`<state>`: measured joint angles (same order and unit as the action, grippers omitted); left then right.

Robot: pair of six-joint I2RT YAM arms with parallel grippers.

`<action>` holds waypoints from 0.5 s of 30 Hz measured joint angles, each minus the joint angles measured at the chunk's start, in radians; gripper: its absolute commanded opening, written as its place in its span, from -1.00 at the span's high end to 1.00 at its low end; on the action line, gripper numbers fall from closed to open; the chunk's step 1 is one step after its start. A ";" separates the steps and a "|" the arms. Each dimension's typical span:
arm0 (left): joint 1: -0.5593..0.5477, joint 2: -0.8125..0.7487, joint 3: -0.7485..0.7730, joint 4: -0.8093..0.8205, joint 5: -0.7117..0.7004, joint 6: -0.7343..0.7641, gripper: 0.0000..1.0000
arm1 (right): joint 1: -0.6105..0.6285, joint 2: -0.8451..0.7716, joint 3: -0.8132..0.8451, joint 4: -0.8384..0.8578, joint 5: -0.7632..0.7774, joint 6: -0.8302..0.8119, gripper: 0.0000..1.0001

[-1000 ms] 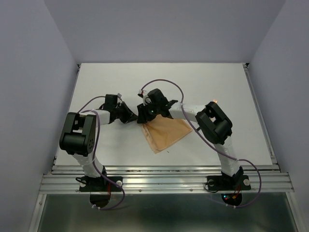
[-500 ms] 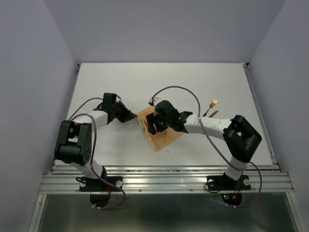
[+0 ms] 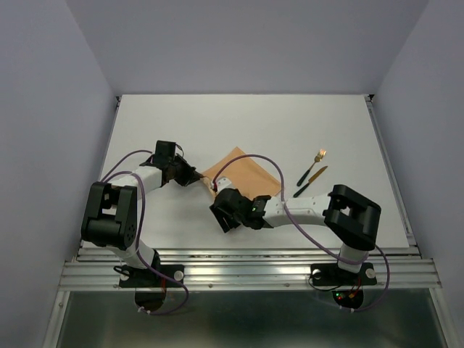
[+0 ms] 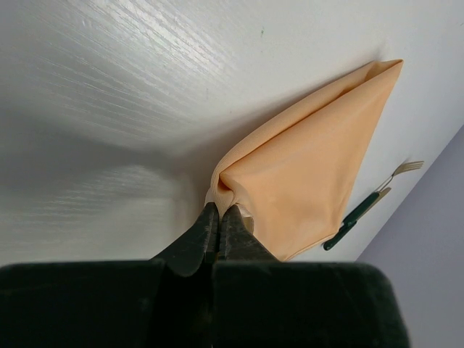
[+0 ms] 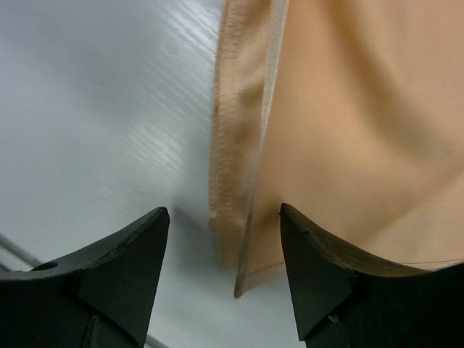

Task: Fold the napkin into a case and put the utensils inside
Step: Pick up the lower triangle-folded napkin from the center of the board.

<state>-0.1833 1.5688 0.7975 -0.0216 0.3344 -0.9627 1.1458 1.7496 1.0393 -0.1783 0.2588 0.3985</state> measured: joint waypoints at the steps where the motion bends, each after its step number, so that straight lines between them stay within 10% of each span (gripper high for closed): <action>1: 0.000 0.000 0.000 0.000 -0.001 0.000 1.00 | 0.004 0.015 0.004 -0.004 0.024 0.002 -0.36; 7: -0.001 0.000 0.000 -0.005 -0.006 -0.001 1.00 | 0.008 0.077 0.042 -0.024 0.130 -0.007 -0.22; 15: -0.001 0.000 0.000 -0.007 -0.013 -0.006 1.00 | 0.026 0.105 0.062 -0.008 0.169 -0.016 0.90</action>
<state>-0.1841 1.5688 0.7975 -0.0288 0.3210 -0.9688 1.1717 1.8545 1.1015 -0.1860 0.4278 0.3824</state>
